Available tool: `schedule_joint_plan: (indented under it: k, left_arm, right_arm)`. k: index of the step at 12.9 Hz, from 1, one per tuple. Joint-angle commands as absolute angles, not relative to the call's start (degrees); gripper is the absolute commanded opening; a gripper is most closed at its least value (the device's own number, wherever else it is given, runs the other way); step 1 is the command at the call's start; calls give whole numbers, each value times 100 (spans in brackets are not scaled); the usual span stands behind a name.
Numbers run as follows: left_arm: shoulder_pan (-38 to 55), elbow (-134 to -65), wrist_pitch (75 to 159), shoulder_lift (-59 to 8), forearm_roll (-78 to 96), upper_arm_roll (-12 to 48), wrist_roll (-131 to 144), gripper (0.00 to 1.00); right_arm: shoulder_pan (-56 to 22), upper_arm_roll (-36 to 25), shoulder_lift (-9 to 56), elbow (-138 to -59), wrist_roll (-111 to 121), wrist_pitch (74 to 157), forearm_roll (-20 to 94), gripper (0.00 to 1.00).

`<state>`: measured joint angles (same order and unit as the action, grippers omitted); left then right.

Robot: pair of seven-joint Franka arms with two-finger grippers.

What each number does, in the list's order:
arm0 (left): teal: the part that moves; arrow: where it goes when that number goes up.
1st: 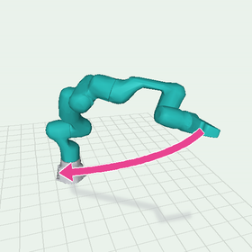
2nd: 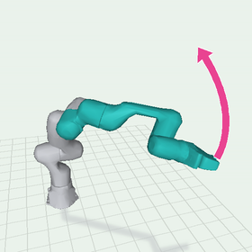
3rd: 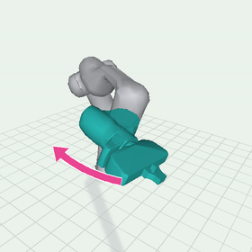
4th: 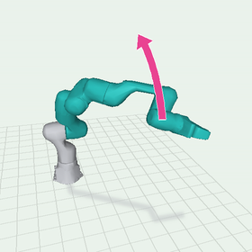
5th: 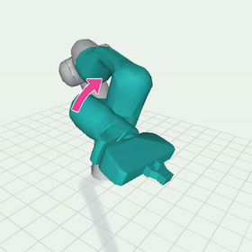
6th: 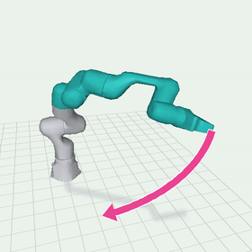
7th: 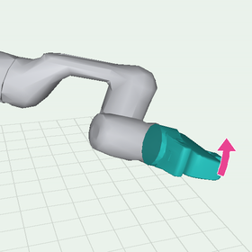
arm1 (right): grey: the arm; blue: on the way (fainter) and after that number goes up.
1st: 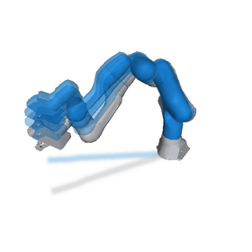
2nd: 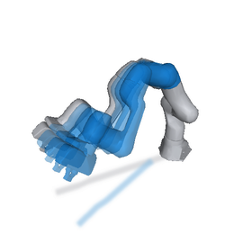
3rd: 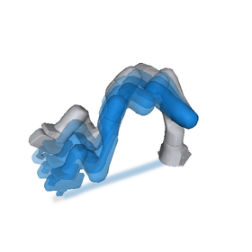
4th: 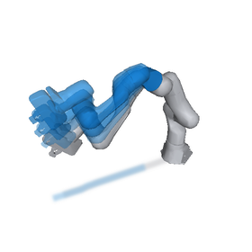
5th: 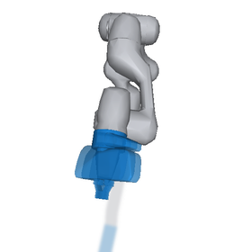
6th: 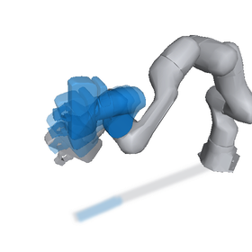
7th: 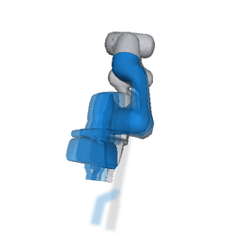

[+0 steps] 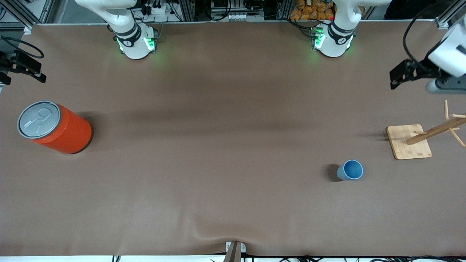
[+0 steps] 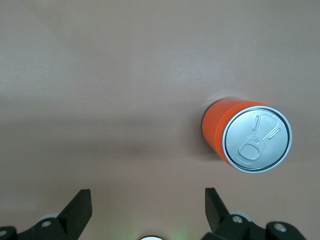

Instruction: Flip cup

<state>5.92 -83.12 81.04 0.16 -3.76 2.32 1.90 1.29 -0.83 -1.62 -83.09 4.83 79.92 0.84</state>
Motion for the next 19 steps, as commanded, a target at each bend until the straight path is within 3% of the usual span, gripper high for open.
schedule_joint_plan:
  k: [1, 19]
  left_arm:
    - [492, -8367, 8016, 53, -290, 255, -174, 100]
    - [334, -8358, 7937, 0, 132, 281, 290, 100]
  right_arm:
    - [255, -9, -193, -8271, 563, 7919, 105, 100]
    - [264, -26, -185, -8288, 563, 7884, 114, 100]
